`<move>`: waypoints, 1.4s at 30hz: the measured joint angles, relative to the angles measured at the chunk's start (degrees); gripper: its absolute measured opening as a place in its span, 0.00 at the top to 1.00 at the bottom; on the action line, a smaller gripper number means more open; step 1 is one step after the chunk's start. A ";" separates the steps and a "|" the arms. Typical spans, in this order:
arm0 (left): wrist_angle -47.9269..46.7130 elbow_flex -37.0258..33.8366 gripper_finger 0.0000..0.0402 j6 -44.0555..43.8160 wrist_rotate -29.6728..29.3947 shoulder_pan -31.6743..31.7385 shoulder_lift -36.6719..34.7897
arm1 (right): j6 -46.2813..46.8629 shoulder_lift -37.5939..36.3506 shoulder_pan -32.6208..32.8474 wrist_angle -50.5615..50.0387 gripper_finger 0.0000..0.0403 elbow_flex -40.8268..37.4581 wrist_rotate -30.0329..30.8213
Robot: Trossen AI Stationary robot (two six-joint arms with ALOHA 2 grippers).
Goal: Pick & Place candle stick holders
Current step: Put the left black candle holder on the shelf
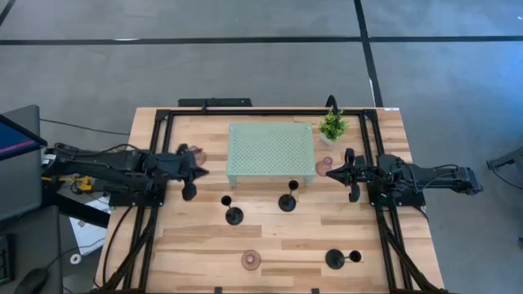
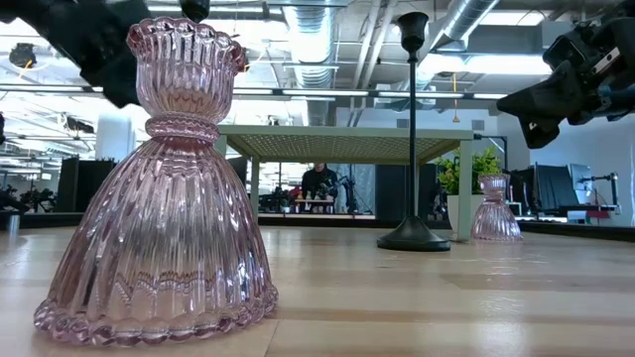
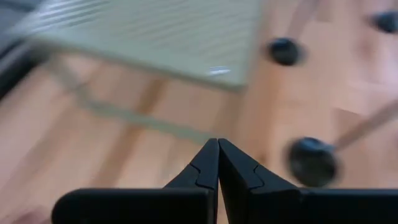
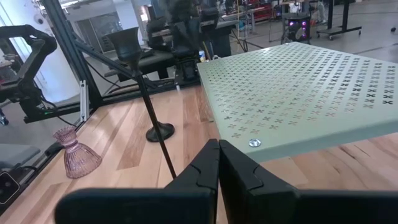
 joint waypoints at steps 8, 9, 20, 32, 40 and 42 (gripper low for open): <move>8.92 -0.04 0.98 7.10 3.53 -9.02 5.59 | 0.00 0.00 0.02 -0.02 1.00 0.00 0.00; 9.78 -0.25 0.98 7.45 3.54 -10.32 6.36 | 0.00 -0.02 0.01 -0.02 1.00 0.00 0.01; 32.90 -13.87 0.98 16.61 -0.59 -17.47 7.81 | 0.00 0.00 0.00 -0.02 1.00 0.00 0.02; 57.50 -24.73 0.98 17.20 1.90 -17.47 7.79 | 0.00 -0.01 0.02 -0.02 1.00 0.00 0.02; 58.55 -25.00 0.98 14.36 2.23 -17.47 7.85 | 0.00 0.00 0.00 -0.02 1.00 0.00 0.02; 58.55 -25.00 0.98 14.40 2.23 -17.45 7.85 | 0.00 -0.01 0.00 -0.02 1.00 0.00 0.02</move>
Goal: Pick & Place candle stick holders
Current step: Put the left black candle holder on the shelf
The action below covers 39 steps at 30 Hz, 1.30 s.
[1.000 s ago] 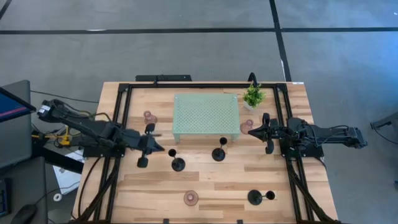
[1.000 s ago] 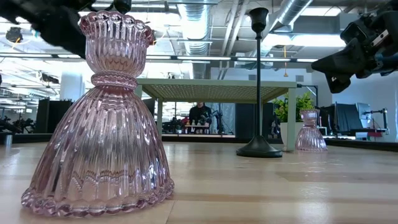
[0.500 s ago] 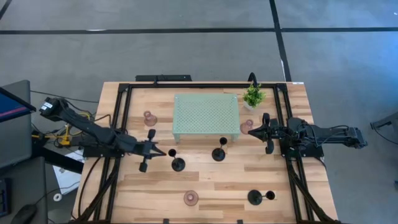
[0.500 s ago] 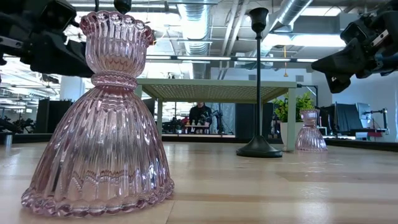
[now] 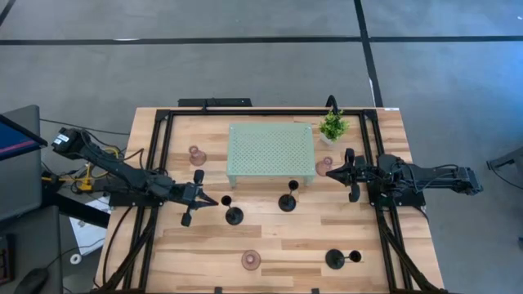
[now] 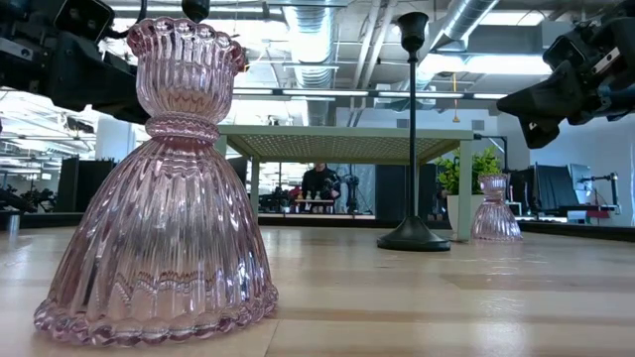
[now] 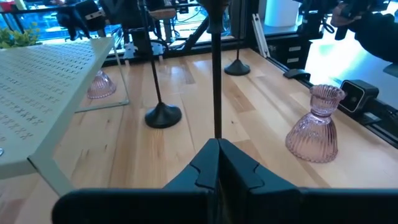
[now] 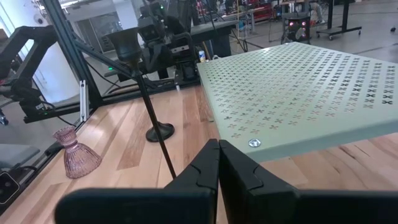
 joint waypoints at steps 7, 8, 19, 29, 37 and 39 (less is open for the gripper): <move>0.09 0.00 0.93 -0.09 0.00 0.00 0.02 | 0.00 0.00 -0.01 0.00 1.00 0.00 0.00; 0.09 0.00 0.91 -0.09 0.00 0.00 0.02 | 0.00 -0.01 -0.01 0.00 1.00 0.00 0.00; 1.60 -0.03 0.73 -0.13 0.05 0.00 4.16 | -0.01 -0.01 0.02 0.00 1.00 0.00 0.00; 17.34 -0.04 0.60 -0.15 0.11 -0.02 16.04 | -0.02 -0.01 0.02 0.00 1.00 0.00 0.00; 26.84 0.82 0.54 -0.15 0.37 0.01 23.76 | -0.02 0.02 0.00 0.00 1.00 0.00 0.00; 27.15 2.00 0.54 -0.15 0.37 0.17 25.31 | -0.02 0.00 0.02 0.00 1.00 -0.02 0.00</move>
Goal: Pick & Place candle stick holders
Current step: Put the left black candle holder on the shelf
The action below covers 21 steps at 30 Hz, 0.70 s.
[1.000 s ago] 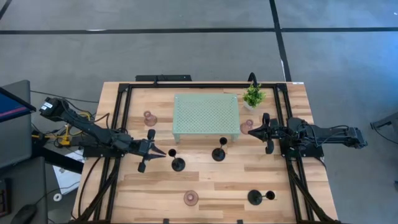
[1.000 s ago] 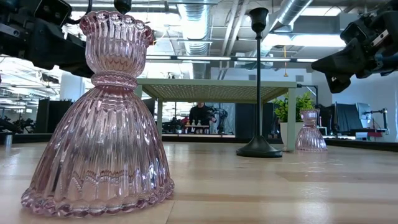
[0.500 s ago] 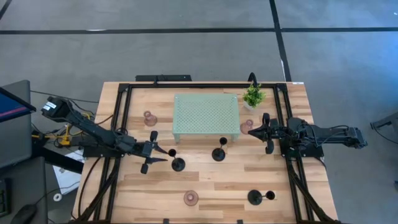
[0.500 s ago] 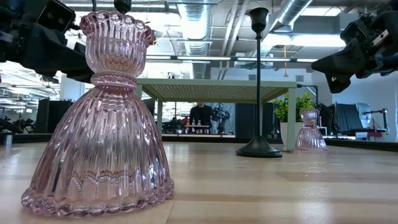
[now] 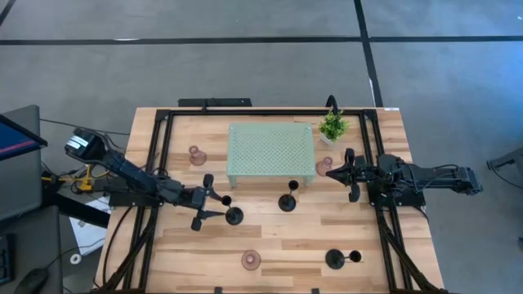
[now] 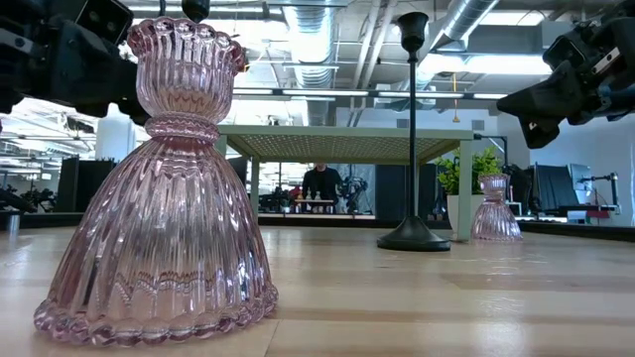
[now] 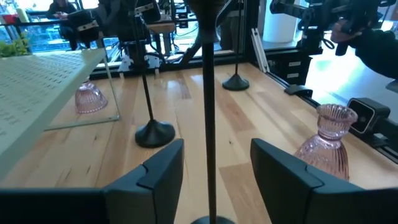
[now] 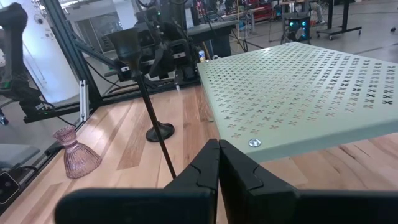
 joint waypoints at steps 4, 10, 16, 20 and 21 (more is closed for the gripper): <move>0.02 2.82 0.54 0.00 0.02 0.00 2.90 | 0.00 0.01 -0.02 0.00 1.00 0.00 0.00; 0.17 4.99 0.55 -0.02 -0.66 0.25 4.38 | 0.00 0.00 -0.02 0.00 1.00 0.00 -0.02; 0.07 4.99 0.56 -0.01 -2.06 0.35 4.26 | 0.00 0.02 0.00 0.00 1.00 0.00 0.00; 0.02 4.97 0.63 -0.02 -2.14 0.35 4.26 | 0.00 0.01 0.00 0.00 1.00 0.00 -0.02; 0.02 4.97 0.65 -0.02 -2.14 0.35 4.26 | 0.00 0.01 -0.01 0.00 1.00 0.00 -0.02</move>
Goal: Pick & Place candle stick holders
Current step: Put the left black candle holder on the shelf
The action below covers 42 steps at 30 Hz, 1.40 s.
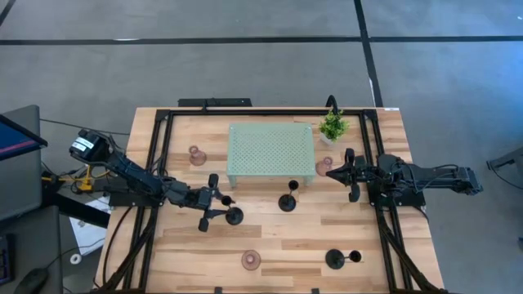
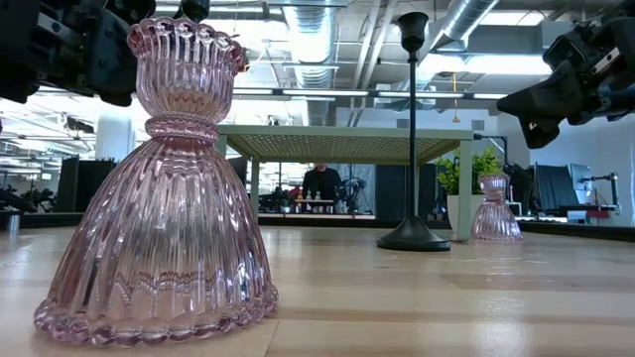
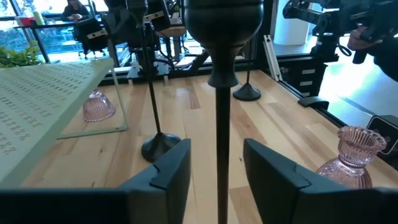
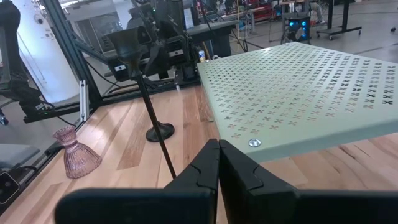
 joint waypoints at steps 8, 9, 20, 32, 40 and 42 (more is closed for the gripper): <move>0.10 -0.02 0.84 -0.48 -0.02 0.00 -0.02 | 0.00 0.01 0.01 0.00 1.00 0.00 0.00; 0.20 -0.02 0.86 -1.31 -0.02 0.00 -0.02 | 0.00 -0.01 0.00 0.00 1.00 0.00 0.00; 0.09 0.97 0.94 -8.90 -0.90 0.00 -0.07 | 0.00 -0.01 0.01 0.00 1.00 0.00 0.00; -17.98 11.24 0.94 -9.17 -1.84 0.00 -5.21 | 0.00 0.00 0.00 0.00 1.00 0.00 0.00; -41.20 22.98 0.97 -9.84 -3.26 2.78 -13.49 | 0.00 0.00 0.00 0.00 1.00 0.00 0.00; -44.11 25.42 0.96 -10.95 -3.23 4.01 -14.87 | 0.00 0.01 0.00 0.00 1.00 0.00 0.00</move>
